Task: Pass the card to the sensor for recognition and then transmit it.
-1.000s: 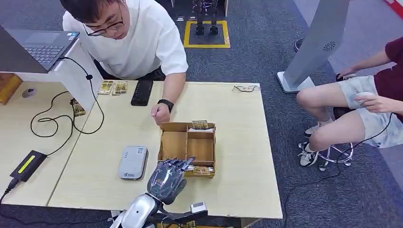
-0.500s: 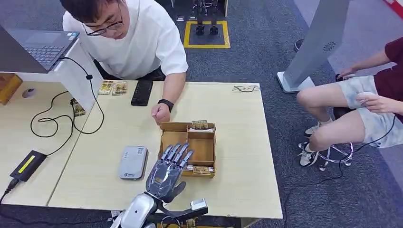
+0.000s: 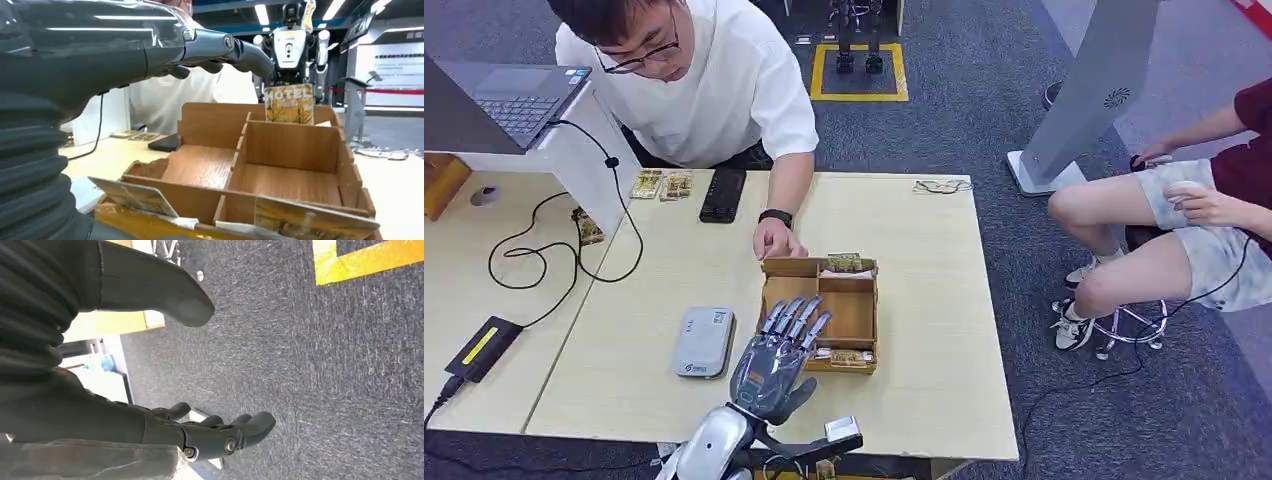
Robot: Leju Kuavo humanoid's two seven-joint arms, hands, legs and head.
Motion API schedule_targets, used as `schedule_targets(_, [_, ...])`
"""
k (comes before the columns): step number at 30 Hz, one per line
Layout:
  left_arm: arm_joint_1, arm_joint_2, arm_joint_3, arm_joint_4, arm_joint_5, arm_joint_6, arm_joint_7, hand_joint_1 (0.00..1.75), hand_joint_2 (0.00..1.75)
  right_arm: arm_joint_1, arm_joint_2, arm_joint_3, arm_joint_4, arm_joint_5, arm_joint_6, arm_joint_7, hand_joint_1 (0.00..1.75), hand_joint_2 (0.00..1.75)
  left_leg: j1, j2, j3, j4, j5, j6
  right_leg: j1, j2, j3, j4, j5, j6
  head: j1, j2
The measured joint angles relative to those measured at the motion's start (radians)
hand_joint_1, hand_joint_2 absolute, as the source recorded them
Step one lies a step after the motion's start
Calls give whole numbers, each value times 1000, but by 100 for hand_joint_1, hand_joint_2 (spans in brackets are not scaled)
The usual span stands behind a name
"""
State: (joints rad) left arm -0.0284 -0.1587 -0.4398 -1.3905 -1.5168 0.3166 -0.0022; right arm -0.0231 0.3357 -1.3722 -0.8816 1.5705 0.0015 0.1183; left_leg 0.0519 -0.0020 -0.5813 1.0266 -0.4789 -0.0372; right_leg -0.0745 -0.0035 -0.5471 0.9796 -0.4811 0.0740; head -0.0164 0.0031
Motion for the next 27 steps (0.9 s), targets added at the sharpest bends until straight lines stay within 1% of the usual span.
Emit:
schedule_targets(9, [0, -3, 0, -1, 2, 8, -14, 0, 175, 0, 0, 6, -1, 0, 0, 1, 0, 175, 0, 0, 0, 0, 0, 0, 0, 0, 0, 0, 0, 0, 0, 0])
schedule_targets(17, [-24, -22, 0, 2, 15, 7, -24, 0, 175, 0, 0, 17, -1, 0, 3, 0, 0, 175, 0, 0, 0, 0, 0, 0, 0, 0, -1, 0, 0, 0, 0, 0])
schedule_targets(22, [-30, -26, 0, 4, 27, 6, -34, 2, 175, 0, 0, 22, -1, 0, 4, 0, 0, 175, 0, 0, 0, 0, 0, 0, 0, 0, -1, 0, 0, 0, 0, 0])
schedule_targets(23, [-32, -26, -1, 5, 32, 6, -39, 45, 175, 0, 0, 23, -1, 0, 4, 0, 0, 175, 0, 0, 0, 0, 0, 0, 0, 0, -1, 0, 0, 0, 0, 0])
schedule_targets(24, [-33, -26, -2, 5, 34, 6, -41, 169, 175, 0, 0, 23, -1, 0, 4, 0, 0, 175, 0, 0, 0, 0, 0, 0, 0, 0, -1, 0, 0, 0, 0, 0])
schedule_targets(25, [-36, -26, -3, 6, 36, 6, -40, 175, 175, 0, 0, 24, -1, 0, 4, 0, 0, 175, 0, 0, 0, 0, 0, 0, 0, 0, -1, 0, 0, 0, 0, 0])
schedule_targets(27, [-43, -27, -4, 8, 40, 6, -40, 175, 175, 0, 0, 25, -1, 0, 4, 0, 0, 175, 0, 0, 0, 0, 0, 0, 0, 0, -1, 0, 0, 0, 0, 0])
